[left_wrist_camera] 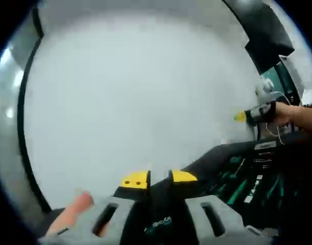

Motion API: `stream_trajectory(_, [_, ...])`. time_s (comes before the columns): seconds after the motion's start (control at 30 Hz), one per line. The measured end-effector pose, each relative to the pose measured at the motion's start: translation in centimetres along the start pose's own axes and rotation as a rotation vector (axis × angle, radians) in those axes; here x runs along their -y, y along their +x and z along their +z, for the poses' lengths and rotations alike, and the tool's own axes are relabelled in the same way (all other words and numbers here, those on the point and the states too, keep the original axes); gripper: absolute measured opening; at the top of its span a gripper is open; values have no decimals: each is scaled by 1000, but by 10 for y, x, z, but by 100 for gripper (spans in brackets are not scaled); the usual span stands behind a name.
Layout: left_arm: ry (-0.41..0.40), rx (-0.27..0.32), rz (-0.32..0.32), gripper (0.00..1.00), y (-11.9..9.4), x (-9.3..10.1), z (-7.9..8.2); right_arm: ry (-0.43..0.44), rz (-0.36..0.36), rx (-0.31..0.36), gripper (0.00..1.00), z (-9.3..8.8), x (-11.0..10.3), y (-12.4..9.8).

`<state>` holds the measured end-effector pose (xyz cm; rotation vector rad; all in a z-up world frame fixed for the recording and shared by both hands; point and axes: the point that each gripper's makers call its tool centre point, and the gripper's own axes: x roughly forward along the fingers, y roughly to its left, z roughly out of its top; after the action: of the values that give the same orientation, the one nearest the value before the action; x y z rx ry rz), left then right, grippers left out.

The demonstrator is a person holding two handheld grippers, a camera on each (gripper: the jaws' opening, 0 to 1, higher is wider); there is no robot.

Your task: Pick up the tools and put them into their designated positions in the toolbox.

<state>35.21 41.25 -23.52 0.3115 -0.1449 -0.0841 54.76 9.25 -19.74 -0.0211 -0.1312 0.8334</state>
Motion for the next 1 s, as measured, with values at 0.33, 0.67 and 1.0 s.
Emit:
stream_trajectory(0.33, [-23, 21, 109, 34, -84, 12, -62, -141, -210, -435, 31, -118, 37, -128])
stream_trajectory(0.67, [-76, 310, 240, 25, -145, -33, -29, -95, -98, -682, 46, -183, -1, -144])
stream_trajectory(1.0, [-319, 418, 332, 21, -182, -80, -40, -47, -209, -750, 47, -209, 15, -120])
